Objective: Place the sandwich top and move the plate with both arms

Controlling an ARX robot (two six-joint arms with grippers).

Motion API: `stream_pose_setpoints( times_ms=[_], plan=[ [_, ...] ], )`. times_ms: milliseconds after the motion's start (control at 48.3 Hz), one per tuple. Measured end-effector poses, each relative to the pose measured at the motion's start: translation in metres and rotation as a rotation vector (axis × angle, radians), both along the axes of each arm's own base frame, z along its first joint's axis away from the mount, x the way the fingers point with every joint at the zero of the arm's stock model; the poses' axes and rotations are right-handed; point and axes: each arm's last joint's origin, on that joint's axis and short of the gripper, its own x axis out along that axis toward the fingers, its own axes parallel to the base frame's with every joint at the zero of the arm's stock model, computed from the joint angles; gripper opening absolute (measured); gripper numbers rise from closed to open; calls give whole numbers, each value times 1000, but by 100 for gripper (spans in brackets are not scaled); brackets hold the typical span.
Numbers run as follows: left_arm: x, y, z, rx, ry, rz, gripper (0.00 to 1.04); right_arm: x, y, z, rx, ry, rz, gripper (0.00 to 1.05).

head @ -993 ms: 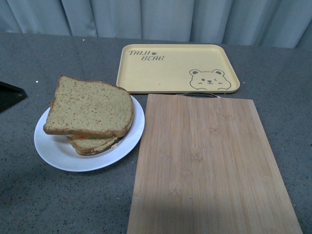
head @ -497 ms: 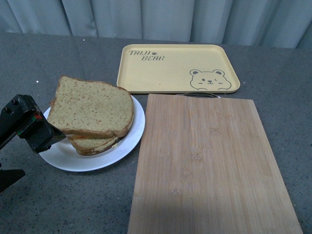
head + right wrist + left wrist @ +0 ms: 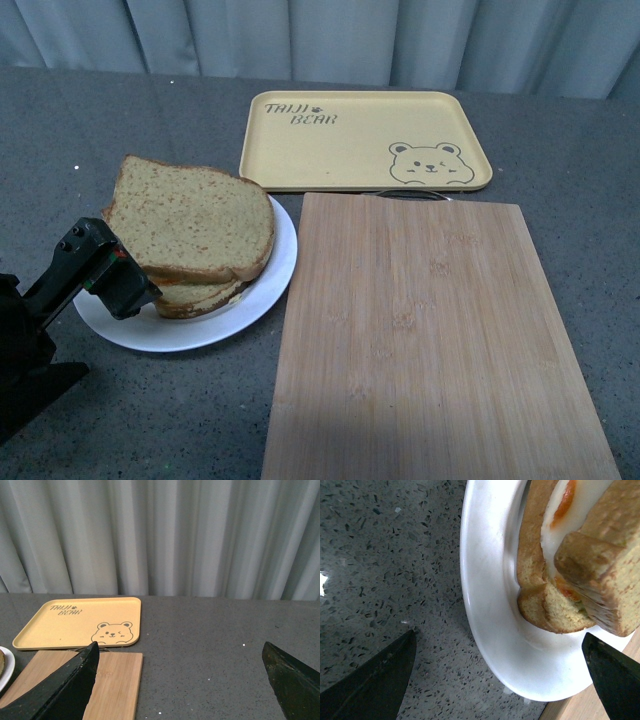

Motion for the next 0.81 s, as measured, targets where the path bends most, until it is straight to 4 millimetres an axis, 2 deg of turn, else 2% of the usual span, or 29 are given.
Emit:
stream_pose_setpoints(
  times_ms=[103, 228, 393, 476, 559, 745, 807],
  plan=[
    [7, -2, -4, -3, 5, 10, 95, 0, 0, 0, 0, 0, 0, 95],
    [15, -1, -10, 4, 14, 48, 70, 0, 0, 0, 0, 0, 0, 95],
    [18, 0, -13, 2, 21, 67, 50, 0, 0, 0, 0, 0, 0, 95],
    [18, 0, -16, 0, 32, 71, 34, 0, 0, 0, 0, 0, 0, 95],
    [18, 2, -16, -16, 33, 82, 23, 0, 0, 0, 0, 0, 0, 95],
    [18, 4, -11, -84, 6, 98, 8, 0, 0, 0, 0, 0, 0, 95],
    [16, 4, -8, -110, -4, 99, 5, 0, 0, 0, 0, 0, 0, 95]
  ],
)
